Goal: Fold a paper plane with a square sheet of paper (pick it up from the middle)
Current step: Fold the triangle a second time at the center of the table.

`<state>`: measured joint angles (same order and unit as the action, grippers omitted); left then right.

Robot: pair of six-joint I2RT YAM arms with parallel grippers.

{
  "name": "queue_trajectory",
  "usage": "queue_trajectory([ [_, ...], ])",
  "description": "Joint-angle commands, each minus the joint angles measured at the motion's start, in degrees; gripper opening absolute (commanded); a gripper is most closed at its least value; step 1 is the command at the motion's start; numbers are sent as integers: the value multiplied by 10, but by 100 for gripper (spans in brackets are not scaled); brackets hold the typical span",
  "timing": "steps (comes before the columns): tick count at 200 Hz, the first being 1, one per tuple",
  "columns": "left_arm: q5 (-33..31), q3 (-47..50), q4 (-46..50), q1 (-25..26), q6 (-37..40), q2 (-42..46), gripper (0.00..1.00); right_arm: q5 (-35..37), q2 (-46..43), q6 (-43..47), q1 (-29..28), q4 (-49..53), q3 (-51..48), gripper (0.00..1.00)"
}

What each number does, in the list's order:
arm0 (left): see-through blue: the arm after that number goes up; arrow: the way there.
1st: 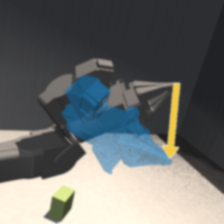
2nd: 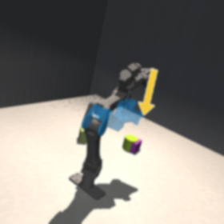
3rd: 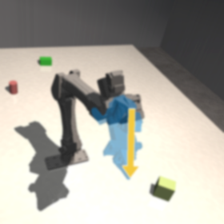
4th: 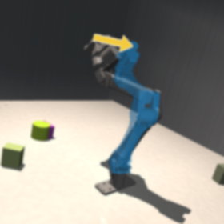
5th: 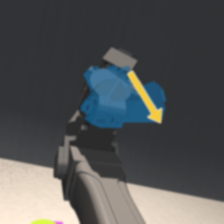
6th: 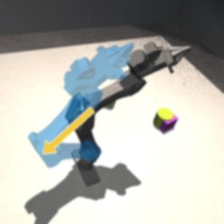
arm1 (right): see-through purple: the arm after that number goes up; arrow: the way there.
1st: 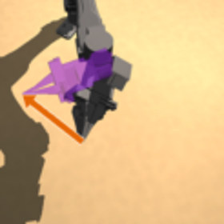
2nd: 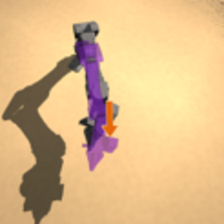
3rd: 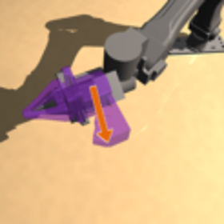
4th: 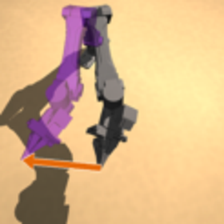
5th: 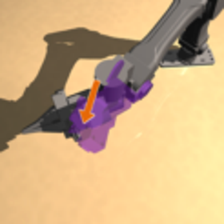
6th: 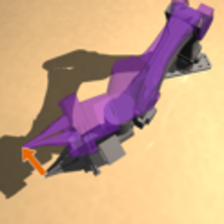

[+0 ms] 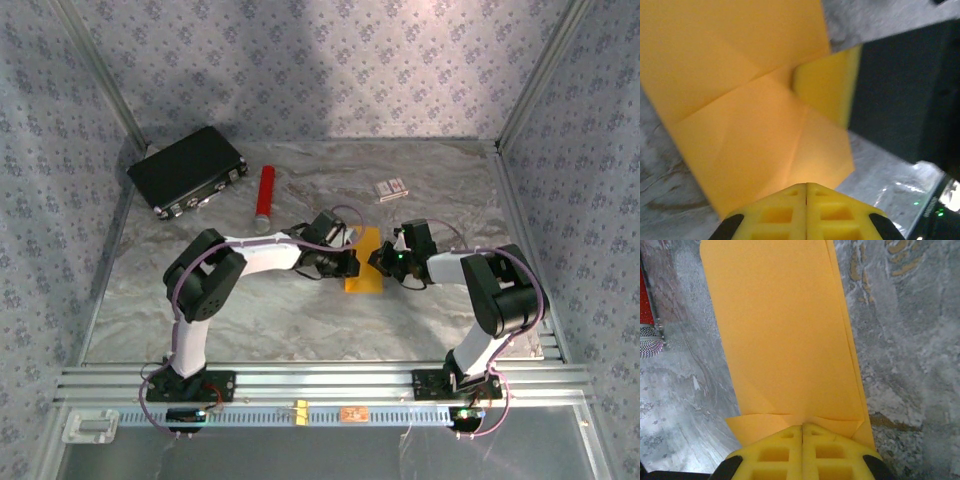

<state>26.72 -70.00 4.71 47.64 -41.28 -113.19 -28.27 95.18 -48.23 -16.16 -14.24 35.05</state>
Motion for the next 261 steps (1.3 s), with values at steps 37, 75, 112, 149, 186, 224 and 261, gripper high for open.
queue_trajectory([
  [37, 31, -25, -48, 6, -85, -30, 6, 43, 11, -6, 3, 39, -19, 0],
  [75, 22, -45, -50, 16, -96, -53, 6, 44, 14, -9, 3, 31, -25, 0],
  [112, -4, -45, -42, 17, -95, -64, 6, 42, 14, -10, 3, 29, -28, 0],
  [149, -15, -30, -38, 17, -94, -68, 6, 43, 15, -9, 2, 29, -30, 0],
  [186, -23, 10, -49, 17, -98, -51, 6, 46, 16, -7, 3, 28, -35, 0],
  [224, -5, 38, -77, 17, -108, -32, 8, 47, 18, -4, 4, 31, -35, 0],
  [261, 14, 44, -126, 16, -110, -8, 12, 46, 20, -2, 5, 32, -32, 0],
])
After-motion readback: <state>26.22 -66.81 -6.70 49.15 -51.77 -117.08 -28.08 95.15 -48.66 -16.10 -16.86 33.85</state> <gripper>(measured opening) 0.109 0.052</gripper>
